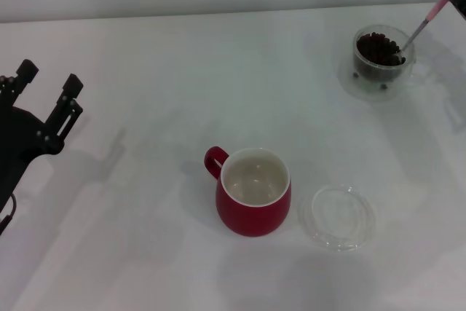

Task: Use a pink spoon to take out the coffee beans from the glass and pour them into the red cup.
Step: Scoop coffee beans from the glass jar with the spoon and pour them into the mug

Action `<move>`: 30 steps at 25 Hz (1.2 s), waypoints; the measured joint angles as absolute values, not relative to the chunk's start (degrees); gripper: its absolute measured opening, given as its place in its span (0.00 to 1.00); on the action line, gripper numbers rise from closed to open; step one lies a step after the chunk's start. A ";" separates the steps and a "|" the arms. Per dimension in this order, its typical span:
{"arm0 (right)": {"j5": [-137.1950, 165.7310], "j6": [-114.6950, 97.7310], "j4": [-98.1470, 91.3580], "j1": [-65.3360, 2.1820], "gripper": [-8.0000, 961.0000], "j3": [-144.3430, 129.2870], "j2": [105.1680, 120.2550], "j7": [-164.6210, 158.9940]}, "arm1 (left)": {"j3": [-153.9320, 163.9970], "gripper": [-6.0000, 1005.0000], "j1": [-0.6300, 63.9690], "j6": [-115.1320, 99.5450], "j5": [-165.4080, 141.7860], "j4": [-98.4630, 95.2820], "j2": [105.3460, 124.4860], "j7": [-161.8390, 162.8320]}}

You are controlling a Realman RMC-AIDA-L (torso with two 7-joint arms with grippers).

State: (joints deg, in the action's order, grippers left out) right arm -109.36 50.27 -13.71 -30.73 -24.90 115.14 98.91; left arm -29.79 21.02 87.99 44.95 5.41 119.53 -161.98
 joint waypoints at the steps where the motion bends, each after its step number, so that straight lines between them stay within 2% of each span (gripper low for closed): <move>1: -109.43 50.12 -13.53 -30.73 0.16 -24.75 115.14 98.58 | -29.79 0.68 21.02 87.99 44.76 5.42 119.53 -161.98; 30: -113.83 47.34 -12.59 -31.43 0.16 -24.43 114.86 84.96 | -29.80 0.68 21.83 86.94 43.59 7.05 119.45 -161.89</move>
